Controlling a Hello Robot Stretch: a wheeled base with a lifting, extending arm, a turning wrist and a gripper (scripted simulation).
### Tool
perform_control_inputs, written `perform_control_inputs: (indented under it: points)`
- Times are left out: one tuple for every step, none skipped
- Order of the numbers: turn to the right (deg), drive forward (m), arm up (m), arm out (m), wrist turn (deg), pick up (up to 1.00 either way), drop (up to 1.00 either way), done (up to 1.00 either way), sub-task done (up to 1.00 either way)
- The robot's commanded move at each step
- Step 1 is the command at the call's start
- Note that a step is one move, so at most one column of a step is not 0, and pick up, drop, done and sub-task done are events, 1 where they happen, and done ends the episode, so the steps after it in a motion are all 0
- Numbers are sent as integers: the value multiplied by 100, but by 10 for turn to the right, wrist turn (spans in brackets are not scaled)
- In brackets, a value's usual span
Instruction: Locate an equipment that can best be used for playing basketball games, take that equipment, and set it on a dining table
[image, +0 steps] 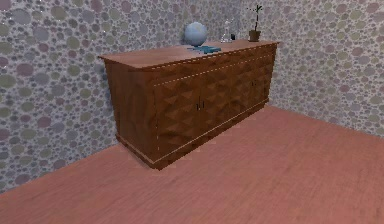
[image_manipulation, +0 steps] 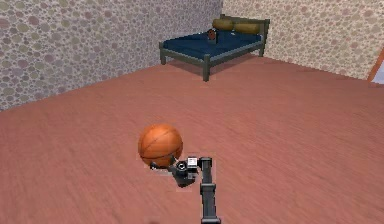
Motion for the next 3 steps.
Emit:
perform_control_inputs:
  points:
    - [0,0,38,0,0,0,0,0,0]
    - [0,0,0,0,-450,0,0,0,0]
    - [0,0,0,0,-450,0,0,0,0]
